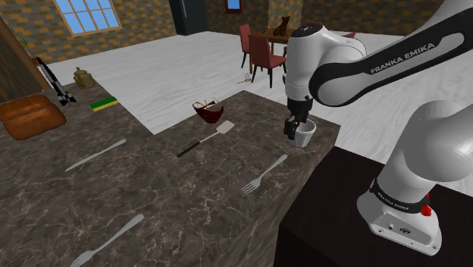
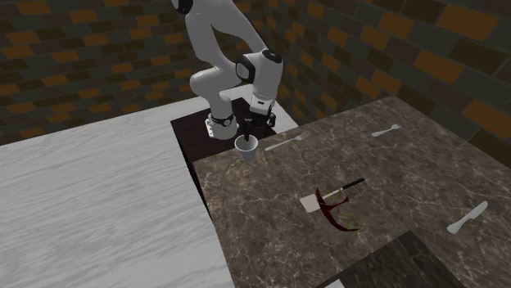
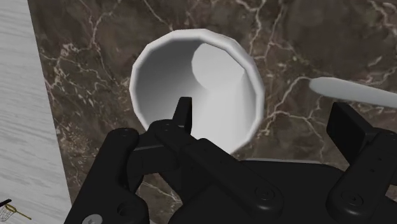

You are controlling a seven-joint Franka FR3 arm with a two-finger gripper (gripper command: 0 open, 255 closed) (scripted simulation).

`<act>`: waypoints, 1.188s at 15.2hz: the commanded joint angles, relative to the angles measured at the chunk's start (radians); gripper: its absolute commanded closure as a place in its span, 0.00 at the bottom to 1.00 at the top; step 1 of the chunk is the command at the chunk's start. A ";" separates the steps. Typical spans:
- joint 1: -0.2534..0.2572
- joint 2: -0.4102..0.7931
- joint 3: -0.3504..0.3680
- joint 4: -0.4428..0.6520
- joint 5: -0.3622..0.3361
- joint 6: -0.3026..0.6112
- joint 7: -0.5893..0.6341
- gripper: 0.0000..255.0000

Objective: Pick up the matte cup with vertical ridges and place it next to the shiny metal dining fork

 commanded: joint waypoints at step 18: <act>-0.021 0.065 0.003 -0.054 -0.023 0.121 0.012 1.00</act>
